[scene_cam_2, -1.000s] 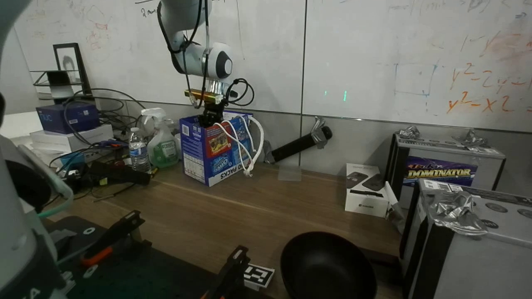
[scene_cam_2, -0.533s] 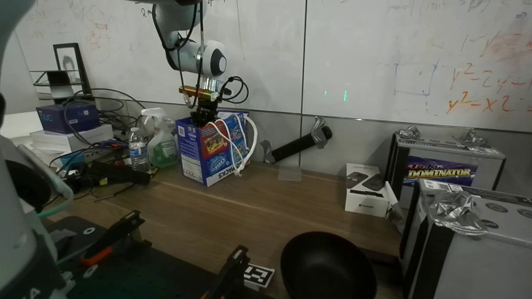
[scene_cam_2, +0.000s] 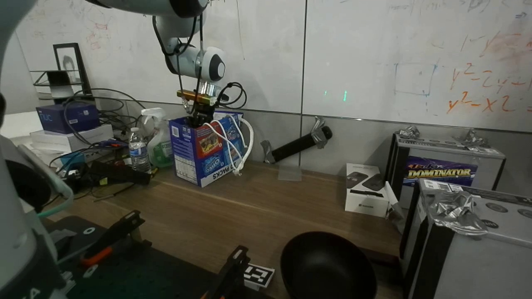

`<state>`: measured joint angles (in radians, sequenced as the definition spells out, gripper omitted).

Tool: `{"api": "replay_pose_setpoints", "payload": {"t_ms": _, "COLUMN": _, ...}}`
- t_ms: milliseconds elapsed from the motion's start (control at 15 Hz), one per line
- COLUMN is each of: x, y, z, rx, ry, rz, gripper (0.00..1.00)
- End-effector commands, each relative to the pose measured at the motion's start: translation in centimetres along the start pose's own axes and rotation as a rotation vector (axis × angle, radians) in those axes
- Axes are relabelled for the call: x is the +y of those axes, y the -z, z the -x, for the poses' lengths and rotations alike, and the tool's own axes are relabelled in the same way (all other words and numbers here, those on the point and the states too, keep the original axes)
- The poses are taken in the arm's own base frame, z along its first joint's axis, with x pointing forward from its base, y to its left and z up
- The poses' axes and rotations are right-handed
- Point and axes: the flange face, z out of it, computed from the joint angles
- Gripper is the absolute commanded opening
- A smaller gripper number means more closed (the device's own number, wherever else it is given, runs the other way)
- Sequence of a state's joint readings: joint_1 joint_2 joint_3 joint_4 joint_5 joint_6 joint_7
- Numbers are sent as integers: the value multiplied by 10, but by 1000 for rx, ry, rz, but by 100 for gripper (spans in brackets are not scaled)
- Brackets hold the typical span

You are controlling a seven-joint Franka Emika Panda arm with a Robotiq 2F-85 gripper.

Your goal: Put the white object in the blue box

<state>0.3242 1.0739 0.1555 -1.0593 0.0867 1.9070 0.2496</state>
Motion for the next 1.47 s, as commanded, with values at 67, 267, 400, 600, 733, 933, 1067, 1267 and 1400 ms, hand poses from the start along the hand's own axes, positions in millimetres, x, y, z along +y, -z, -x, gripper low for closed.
{"api": "replay_pose_setpoints", "payload": {"t_ms": 67, "x": 0, "y": -8, "z": -8, "rx": -30, "ry": 23, "rz": -33, "gripper": 5}}
{"api": "replay_pose_setpoints", "payload": {"t_ms": 267, "x": 0, "y": -8, "z": -10, "rx": -35, "ry": 25, "rz": -31, "gripper": 5}}
{"api": "replay_pose_setpoints", "payload": {"t_ms": 400, "x": 0, "y": -6, "z": -10, "rx": -37, "ry": 23, "rz": -28, "gripper": 5}}
{"api": "replay_pose_setpoints", "payload": {"t_ms": 600, "x": -1, "y": 1, "z": -10, "rx": -33, "ry": 14, "rz": -25, "gripper": 43}}
{"api": "replay_pose_setpoints", "payload": {"t_ms": 733, "x": -1, "y": 5, "z": -8, "rx": -30, "ry": 13, "rz": -21, "gripper": 57}}
{"api": "replay_pose_setpoints", "payload": {"t_ms": 933, "x": -3, "y": 14, "z": -8, "rx": -18, "ry": 10, "rz": -19, "gripper": 81}}
{"api": "replay_pose_setpoints", "payload": {"t_ms": 1067, "x": -5, "y": 19, "z": -7, "rx": -6, "ry": 9, "rz": -12, "gripper": 96}}
{"api": "replay_pose_setpoints", "payload": {"t_ms": 1267, "x": -8, "y": 35, "z": -6, "rx": 26, "ry": 8, "rz": -1, "gripper": 100}}
{"api": "replay_pose_setpoints", "payload": {"t_ms": 1400, "x": -9, "y": 52, "z": -4, "rx": 57, "ry": 5, "rz": -5, "gripper": 100}}
